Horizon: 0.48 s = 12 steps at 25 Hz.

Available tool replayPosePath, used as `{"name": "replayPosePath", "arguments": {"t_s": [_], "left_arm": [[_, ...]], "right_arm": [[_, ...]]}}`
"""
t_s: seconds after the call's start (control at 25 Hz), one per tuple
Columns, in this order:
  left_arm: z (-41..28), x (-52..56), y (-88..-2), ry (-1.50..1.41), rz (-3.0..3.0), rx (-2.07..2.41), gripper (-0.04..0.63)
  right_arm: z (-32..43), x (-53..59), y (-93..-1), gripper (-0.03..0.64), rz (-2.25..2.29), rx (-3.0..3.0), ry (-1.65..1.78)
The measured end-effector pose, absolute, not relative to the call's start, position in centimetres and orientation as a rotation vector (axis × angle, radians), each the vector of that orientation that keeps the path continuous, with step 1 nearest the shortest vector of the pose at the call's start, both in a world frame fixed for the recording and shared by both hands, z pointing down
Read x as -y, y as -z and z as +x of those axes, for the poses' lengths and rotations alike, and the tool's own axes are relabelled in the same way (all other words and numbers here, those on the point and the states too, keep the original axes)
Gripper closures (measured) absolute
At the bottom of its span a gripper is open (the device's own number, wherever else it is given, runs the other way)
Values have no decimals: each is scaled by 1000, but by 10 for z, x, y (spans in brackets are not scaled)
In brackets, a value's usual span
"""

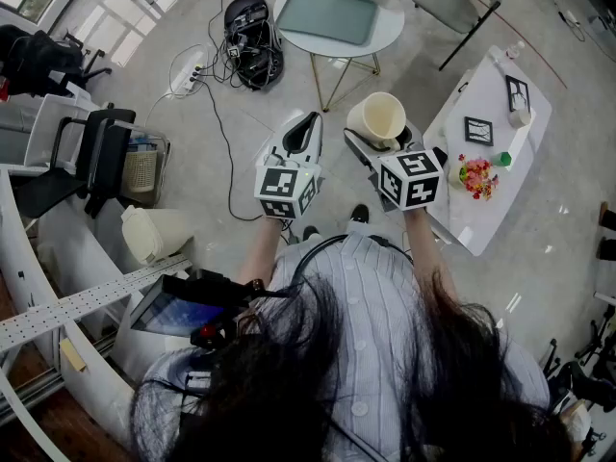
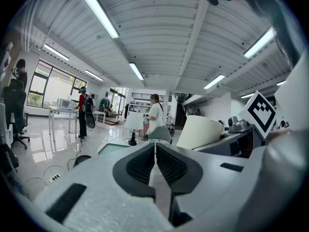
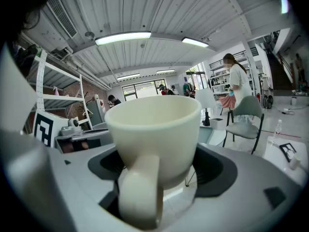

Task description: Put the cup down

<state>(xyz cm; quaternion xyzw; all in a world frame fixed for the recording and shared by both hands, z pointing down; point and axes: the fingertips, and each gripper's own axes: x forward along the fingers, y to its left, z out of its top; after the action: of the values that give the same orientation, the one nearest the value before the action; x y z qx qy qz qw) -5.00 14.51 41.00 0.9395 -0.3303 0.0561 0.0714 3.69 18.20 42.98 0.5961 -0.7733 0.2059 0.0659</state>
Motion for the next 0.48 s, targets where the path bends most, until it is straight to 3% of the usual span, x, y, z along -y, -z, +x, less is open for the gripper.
{"name": "replayPosePath", "arguments": {"t_s": [0.48], "left_arm": [[4,-146,-432,-275,2818,1020,572]], "right_arm": [[87,-167,-442,216,1726,2364,-622]]}}
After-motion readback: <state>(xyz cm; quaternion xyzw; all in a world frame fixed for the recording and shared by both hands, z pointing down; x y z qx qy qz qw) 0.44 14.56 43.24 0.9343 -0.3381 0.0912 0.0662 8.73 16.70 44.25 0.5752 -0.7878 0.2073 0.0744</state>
